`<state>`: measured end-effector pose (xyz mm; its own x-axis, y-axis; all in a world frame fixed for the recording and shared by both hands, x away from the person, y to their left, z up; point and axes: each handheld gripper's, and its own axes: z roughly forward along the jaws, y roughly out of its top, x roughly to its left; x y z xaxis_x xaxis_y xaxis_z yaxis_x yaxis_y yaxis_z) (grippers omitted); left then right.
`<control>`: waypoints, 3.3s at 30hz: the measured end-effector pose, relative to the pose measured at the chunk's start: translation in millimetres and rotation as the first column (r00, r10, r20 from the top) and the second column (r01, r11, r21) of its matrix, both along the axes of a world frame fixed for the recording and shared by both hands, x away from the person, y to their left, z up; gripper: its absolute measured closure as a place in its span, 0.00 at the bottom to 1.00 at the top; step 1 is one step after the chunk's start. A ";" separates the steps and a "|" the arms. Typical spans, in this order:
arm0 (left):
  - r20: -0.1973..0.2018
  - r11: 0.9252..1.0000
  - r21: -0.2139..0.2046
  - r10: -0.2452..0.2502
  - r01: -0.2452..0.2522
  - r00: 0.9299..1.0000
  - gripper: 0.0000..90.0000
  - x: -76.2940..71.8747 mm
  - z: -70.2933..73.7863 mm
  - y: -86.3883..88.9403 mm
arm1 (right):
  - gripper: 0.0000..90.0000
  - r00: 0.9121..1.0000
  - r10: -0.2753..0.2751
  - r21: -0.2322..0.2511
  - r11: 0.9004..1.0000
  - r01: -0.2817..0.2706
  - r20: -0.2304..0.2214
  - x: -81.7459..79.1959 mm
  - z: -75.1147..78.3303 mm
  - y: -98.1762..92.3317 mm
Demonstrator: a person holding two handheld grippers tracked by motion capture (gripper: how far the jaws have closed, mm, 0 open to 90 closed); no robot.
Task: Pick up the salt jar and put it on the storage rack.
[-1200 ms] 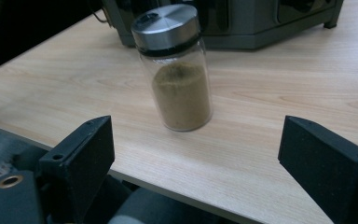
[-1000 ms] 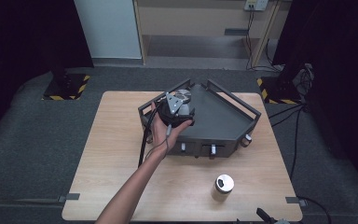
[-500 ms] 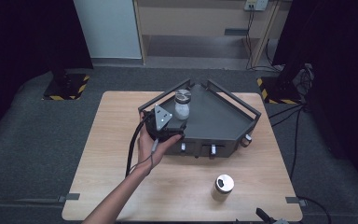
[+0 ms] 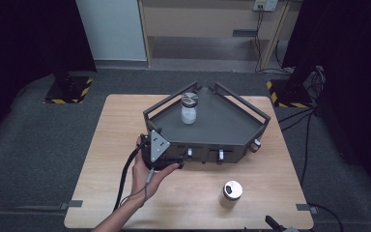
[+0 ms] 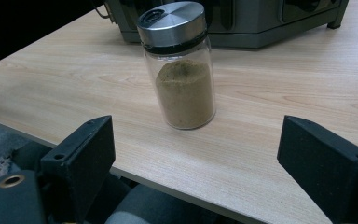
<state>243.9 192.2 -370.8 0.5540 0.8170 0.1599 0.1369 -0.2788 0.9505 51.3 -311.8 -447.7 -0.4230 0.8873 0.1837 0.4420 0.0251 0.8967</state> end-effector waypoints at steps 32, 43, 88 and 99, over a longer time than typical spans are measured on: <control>-0.102 1.000 -0.015 -0.004 0.003 0.995 0.00 -58.7 -49.9 36.6 | 0.12 1.000 -0.012 -0.012 1.000 0.012 -0.013 2.3 -0.9 1.3; -0.143 1.000 0.016 -0.003 0.006 0.990 0.00 -67.2 -66.2 41.5 | 0.12 1.000 0.001 -0.021 1.000 -0.001 -0.016 3.9 -0.7 2.1; -0.159 1.000 -0.006 -0.005 0.004 0.987 0.01 -71.1 -78.1 43.1 | 0.12 1.000 0.003 -0.060 0.998 -0.004 -0.010 4.0 1.4 4.6; -0.144 1.000 -0.018 0.000 -0.002 0.990 0.01 -72.7 -76.9 44.8 | 0.12 0.999 0.034 -0.061 0.998 -0.035 -0.019 9.2 0.7 3.8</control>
<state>171.1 237.0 -447.7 0.5693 0.8197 0.0636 0.2731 -0.2616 0.9257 60.5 -308.0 -447.0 -0.4508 0.8820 0.1372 0.4557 0.0952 0.8850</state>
